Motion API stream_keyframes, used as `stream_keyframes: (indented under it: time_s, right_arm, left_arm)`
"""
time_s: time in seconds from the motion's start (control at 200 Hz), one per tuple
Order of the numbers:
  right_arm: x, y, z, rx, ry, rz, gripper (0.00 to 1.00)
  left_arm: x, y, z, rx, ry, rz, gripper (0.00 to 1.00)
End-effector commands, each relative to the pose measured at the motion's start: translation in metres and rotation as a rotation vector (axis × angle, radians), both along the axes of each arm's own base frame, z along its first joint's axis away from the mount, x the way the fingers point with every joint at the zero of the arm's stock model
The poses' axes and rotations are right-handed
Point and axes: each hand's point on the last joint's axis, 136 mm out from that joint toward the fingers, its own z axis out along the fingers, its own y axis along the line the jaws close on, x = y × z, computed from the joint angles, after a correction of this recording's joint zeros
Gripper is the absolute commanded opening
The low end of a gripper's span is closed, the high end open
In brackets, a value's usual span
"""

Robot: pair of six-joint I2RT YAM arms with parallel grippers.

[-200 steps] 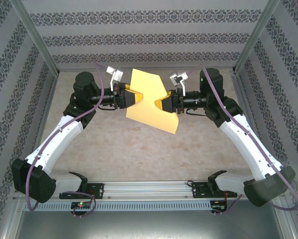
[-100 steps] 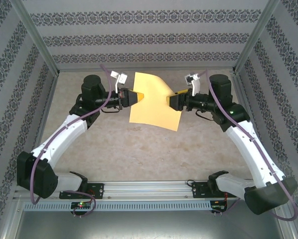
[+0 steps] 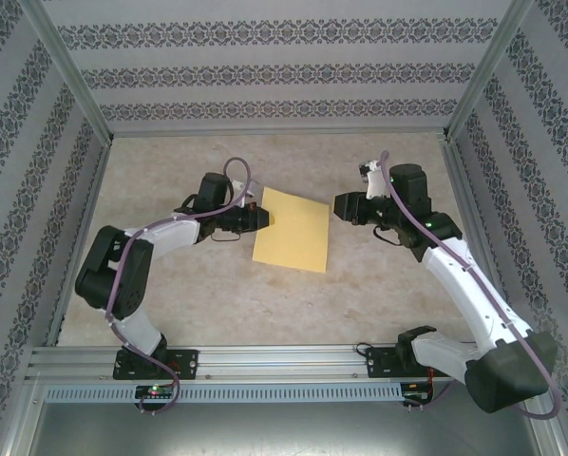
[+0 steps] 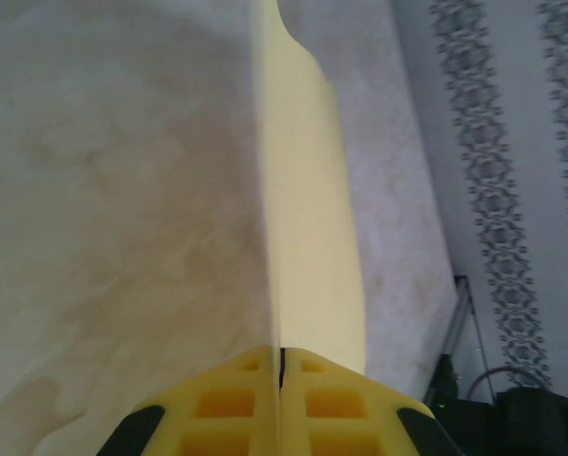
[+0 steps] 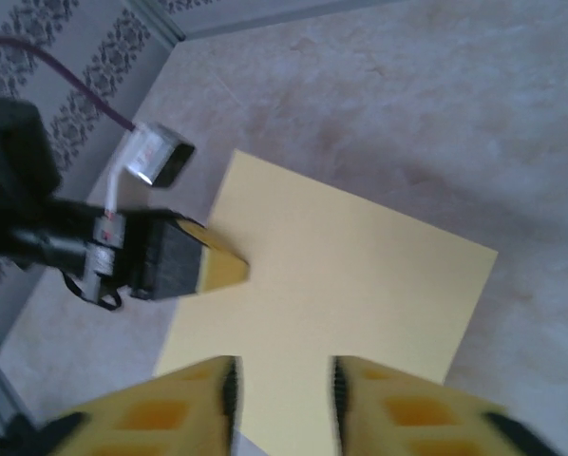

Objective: Fold a paper plane with a square sheet of paper (fold left side to right side)
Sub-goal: First fold the square sheet of paper in half at the center of the table, then first fold in half a square sheet of paper at the center of the table.

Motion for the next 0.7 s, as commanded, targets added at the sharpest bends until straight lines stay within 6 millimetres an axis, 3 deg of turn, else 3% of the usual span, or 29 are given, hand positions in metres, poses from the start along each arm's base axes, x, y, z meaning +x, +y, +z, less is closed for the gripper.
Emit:
stream_keyframes:
  time_s: [0.0, 0.17, 0.36, 0.53, 0.694]
  right_arm:
    - [0.005, 0.013, -0.017, 0.052, 0.046, -0.001, 0.15]
    - [0.007, 0.033, -0.057, 0.027, 0.139, 0.003, 0.00]
    - [0.018, 0.051, -0.107, 0.047, 0.286, -0.029, 0.00]
    - [0.025, 0.060, -0.158, 0.035, 0.415, -0.041, 0.00]
    - [0.026, 0.067, -0.194, 0.000, 0.509, -0.029, 0.00]
  left_arm:
    - [-0.002, 0.006, -0.026, 0.075, 0.034, 0.032, 0.00]
    - [-0.005, 0.019, -0.049, 0.171, 0.084, 0.065, 0.00]
    - [-0.007, 0.031, -0.061, 0.254, 0.119, 0.094, 0.00]
    - [-0.009, 0.035, -0.063, 0.275, 0.134, 0.111, 0.00]
    - [-0.011, 0.040, -0.064, 0.300, 0.141, 0.119, 0.00]
